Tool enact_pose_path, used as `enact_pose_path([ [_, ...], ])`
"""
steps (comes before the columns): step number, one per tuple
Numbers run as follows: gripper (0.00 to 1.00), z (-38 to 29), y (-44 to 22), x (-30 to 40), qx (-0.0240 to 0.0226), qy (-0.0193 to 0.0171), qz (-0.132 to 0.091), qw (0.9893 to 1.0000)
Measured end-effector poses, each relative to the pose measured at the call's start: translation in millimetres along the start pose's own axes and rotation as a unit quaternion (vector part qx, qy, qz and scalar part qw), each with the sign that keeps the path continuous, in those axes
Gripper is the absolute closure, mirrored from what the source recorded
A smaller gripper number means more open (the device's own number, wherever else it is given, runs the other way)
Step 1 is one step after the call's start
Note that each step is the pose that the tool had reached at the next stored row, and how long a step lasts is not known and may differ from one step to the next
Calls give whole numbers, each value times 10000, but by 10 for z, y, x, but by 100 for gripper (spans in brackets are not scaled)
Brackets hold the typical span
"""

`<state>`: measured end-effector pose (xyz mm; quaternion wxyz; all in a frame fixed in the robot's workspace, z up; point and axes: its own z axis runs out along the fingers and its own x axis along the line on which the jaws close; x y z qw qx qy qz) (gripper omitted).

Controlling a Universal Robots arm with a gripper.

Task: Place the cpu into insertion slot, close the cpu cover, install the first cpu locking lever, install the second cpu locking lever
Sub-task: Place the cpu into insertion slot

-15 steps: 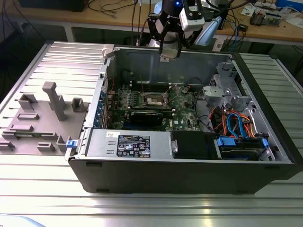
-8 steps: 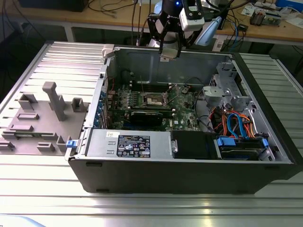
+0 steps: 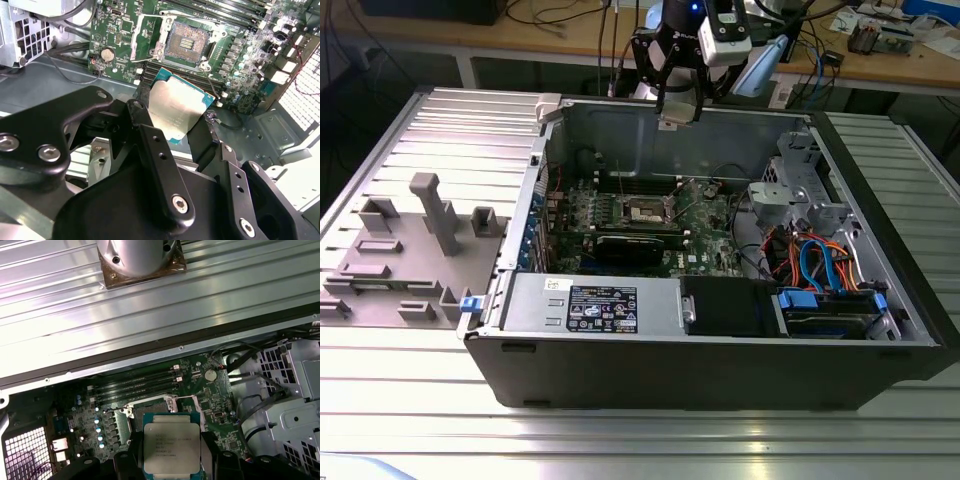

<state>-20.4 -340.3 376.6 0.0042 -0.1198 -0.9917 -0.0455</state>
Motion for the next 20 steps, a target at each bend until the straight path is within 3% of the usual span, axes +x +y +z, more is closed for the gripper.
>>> enact_pose_path([
  [12, 46, 0, -3, 11, 0, -2, 31, 10000],
  [20, 46, 1, -3, 12, -1, -17, 184, 9998],
])
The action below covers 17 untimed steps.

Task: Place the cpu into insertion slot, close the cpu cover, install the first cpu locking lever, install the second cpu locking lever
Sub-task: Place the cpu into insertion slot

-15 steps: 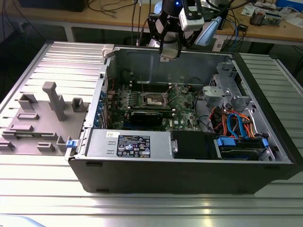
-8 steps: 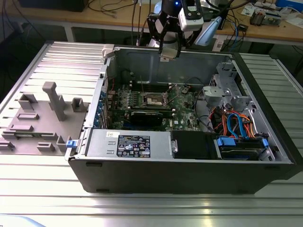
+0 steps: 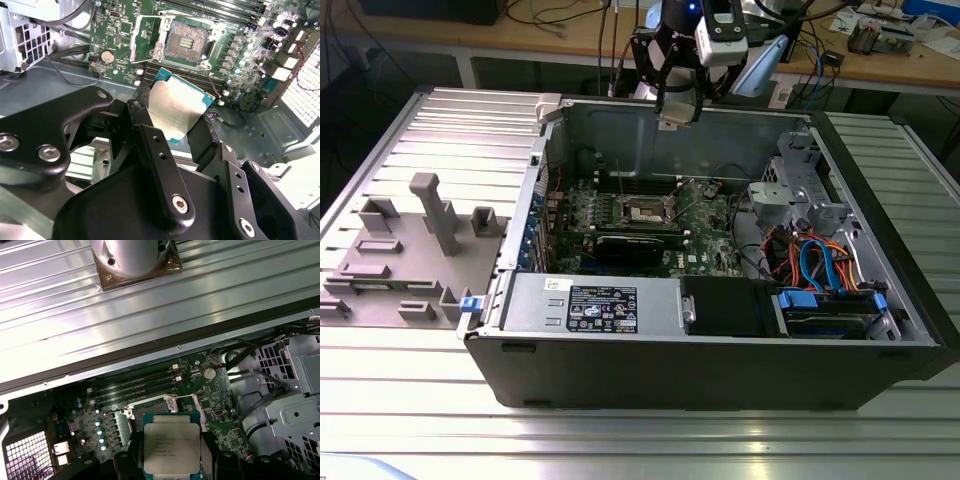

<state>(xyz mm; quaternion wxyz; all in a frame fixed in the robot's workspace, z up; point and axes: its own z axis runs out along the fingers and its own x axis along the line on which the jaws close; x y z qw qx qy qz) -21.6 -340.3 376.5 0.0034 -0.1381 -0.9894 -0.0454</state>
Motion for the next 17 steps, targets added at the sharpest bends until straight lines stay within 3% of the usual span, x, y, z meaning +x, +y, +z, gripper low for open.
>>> enact_pose_path([
  [17, 46, 0, 0, 0, -2, -8, 93, 10000],
])
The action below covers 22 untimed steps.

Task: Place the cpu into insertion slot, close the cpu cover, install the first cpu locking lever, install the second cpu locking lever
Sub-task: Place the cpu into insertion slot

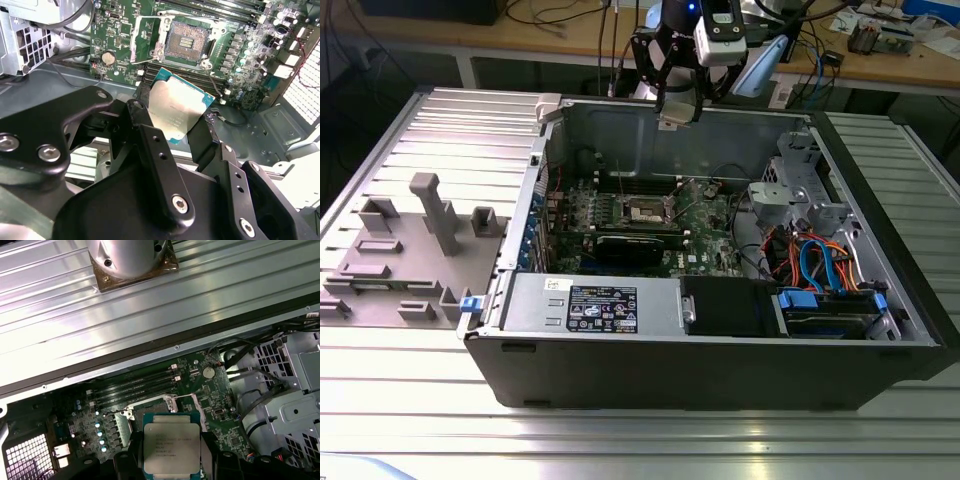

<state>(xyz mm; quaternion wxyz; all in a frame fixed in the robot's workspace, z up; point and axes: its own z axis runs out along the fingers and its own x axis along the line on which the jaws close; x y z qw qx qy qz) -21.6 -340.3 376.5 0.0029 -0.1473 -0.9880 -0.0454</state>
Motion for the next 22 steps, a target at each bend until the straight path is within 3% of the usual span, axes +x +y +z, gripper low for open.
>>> enact_pose_path([
  [5, 46, 0, 0, 0, 1, -2, 18, 10000],
  [8, 46, 4, -1, 0, -3, -22, 246, 9997],
  [14, 46, 22, -2, 0, 22, -87, 708, 9975],
  [22, 46, 31, -3, 0, 20, -93, 743, 9972],
])
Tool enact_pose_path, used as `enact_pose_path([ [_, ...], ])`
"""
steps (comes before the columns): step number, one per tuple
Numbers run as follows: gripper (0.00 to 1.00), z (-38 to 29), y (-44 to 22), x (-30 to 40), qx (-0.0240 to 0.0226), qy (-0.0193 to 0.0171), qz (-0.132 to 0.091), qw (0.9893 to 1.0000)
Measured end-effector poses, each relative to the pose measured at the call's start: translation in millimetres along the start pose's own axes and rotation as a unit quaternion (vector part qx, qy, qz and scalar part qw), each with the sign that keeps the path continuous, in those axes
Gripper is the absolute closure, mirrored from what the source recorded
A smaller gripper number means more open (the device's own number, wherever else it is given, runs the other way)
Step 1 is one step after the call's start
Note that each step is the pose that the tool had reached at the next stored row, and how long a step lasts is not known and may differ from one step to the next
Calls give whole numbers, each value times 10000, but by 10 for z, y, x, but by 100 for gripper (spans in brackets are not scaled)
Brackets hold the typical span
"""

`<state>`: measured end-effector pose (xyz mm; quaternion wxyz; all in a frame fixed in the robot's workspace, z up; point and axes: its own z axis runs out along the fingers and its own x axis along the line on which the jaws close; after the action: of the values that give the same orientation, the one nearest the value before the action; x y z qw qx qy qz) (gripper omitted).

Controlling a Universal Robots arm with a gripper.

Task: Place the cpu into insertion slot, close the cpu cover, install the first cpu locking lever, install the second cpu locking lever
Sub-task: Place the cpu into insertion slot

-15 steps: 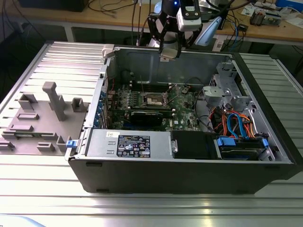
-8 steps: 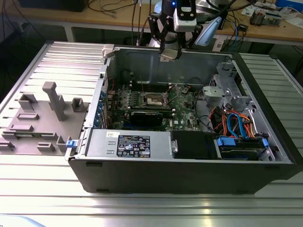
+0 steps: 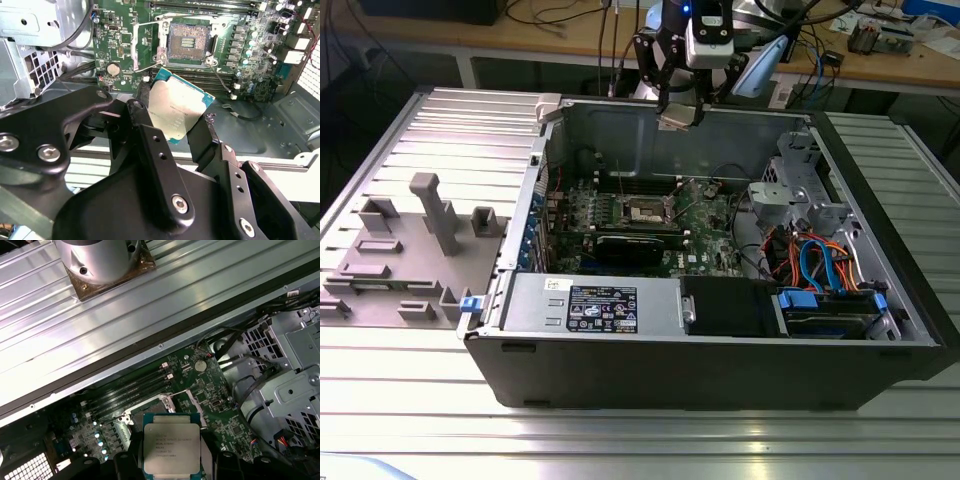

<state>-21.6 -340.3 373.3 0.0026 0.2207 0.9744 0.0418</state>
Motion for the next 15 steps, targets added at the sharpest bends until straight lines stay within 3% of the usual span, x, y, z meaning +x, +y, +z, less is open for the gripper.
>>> enact_pose_path([
  [9, 46, 2, 0, 0, 6, -4, 0, 10000],
  [11, 46, 2, 0, -1, 64, -31, -1, 10000],
  [15, 46, 7, 0, 0, 102, -49, -1, 9999],
])
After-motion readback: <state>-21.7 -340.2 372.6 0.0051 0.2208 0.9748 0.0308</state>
